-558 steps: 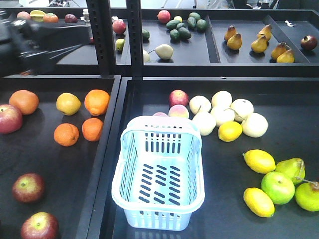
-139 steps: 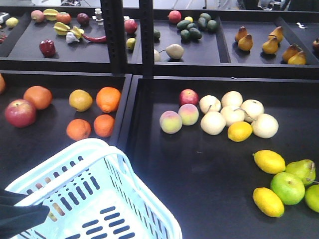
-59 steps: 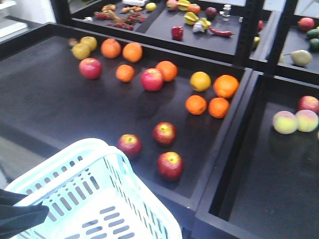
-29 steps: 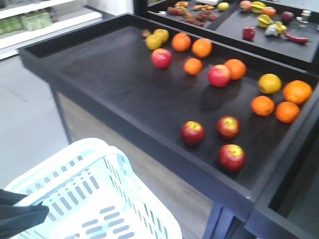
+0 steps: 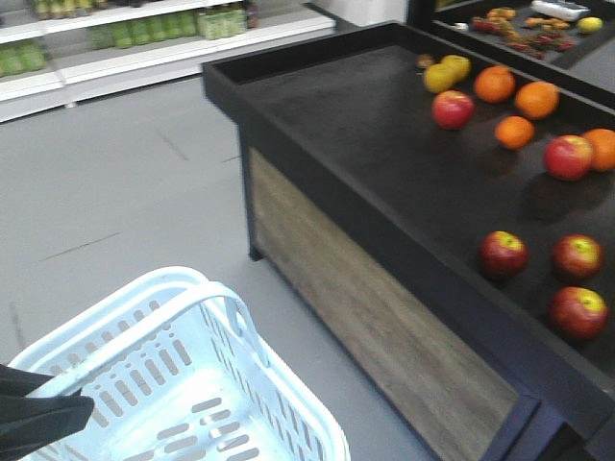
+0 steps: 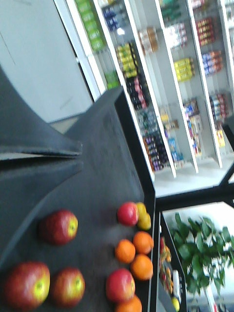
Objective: Pick three apples into basket with both arms
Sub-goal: 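Back the base away from the fruit table holding the basket, then drive the base along the aisle carrying the basket in the left gripper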
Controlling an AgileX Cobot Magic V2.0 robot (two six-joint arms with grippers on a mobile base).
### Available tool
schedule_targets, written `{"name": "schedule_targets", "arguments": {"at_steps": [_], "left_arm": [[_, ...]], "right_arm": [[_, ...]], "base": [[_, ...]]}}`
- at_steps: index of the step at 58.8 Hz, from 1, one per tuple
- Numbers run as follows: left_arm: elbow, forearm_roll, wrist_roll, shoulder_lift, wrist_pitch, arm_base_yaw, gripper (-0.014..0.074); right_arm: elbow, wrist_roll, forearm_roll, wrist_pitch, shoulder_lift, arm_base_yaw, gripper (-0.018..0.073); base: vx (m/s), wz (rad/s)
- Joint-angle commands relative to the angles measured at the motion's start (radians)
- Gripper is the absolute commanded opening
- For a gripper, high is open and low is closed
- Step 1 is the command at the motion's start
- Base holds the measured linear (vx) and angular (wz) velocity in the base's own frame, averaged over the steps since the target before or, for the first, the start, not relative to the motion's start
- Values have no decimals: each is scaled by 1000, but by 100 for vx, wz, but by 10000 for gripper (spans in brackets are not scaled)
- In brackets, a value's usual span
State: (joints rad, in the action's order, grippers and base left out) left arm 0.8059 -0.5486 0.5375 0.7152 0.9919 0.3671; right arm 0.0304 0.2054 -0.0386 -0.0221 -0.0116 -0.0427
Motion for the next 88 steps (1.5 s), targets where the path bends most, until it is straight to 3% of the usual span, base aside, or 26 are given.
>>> {"name": "schedule_targets", "arguments": {"at_steps": [1, 88], "left_arm": [[27, -58, -6, -5, -75, 4, -6], [27, -58, -5, -5, -75, 4, -6]], "right_arm": [[11, -7, -6, 73, -12, 6, -6], [11, -7, -6, 73, -12, 6, -6]], "base": [[-14, 52], [-4, 38]]}}
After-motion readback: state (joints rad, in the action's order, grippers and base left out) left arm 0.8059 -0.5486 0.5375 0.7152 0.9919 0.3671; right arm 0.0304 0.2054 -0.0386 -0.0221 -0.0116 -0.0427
